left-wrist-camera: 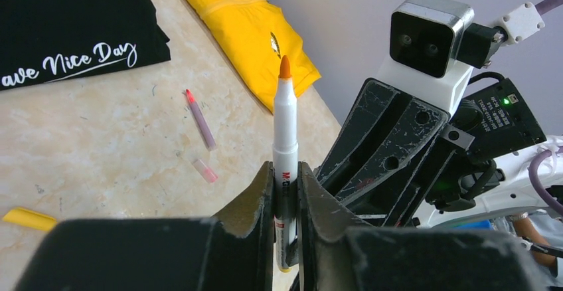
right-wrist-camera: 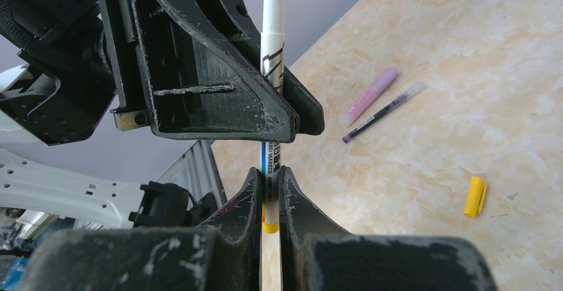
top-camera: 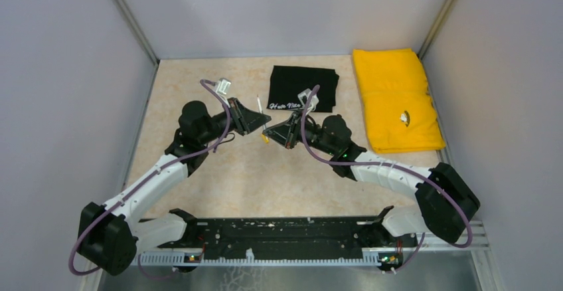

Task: Insert the pens into the pen caps

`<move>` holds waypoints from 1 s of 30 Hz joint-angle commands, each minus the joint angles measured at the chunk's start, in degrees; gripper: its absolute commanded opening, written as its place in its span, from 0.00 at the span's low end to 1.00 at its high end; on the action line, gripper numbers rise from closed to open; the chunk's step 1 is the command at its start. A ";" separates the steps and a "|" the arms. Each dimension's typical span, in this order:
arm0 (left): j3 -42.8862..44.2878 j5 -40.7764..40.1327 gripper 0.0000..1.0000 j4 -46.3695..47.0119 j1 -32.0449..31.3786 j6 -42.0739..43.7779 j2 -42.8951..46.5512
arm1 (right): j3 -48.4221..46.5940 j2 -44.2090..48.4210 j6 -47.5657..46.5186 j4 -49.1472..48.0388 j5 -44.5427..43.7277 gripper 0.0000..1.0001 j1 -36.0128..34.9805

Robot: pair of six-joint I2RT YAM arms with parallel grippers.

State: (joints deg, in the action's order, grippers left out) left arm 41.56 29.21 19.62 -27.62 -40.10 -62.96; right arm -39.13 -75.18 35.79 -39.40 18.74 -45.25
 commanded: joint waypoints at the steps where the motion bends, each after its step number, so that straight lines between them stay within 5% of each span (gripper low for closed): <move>1: 0.71 0.70 0.16 -0.03 -0.24 1.17 0.03 | -2.37 0.09 -0.15 -2.99 0.35 0.00 -0.35; 10: 0.89 0.50 0.33 -0.26 -0.20 1.27 -0.01 | -2.71 0.88 0.58 -1.59 -2.46 0.00 -0.27; 20: 1.39 -0.12 0.00 -1.70 -0.23 2.48 -0.34 | -3.18 0.41 0.26 -1.00 -1.22 0.00 -0.28; 30: 12.96 -12.53 0.00 -24.73 7.05 17.68 -0.33 | -8.04 3.15 -13.07 20.21 -6.74 0.33 -0.28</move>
State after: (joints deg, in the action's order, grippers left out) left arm 50.37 22.72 3.88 -24.75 -30.17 -64.25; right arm -42.65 -74.56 29.69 -27.92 15.77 -45.25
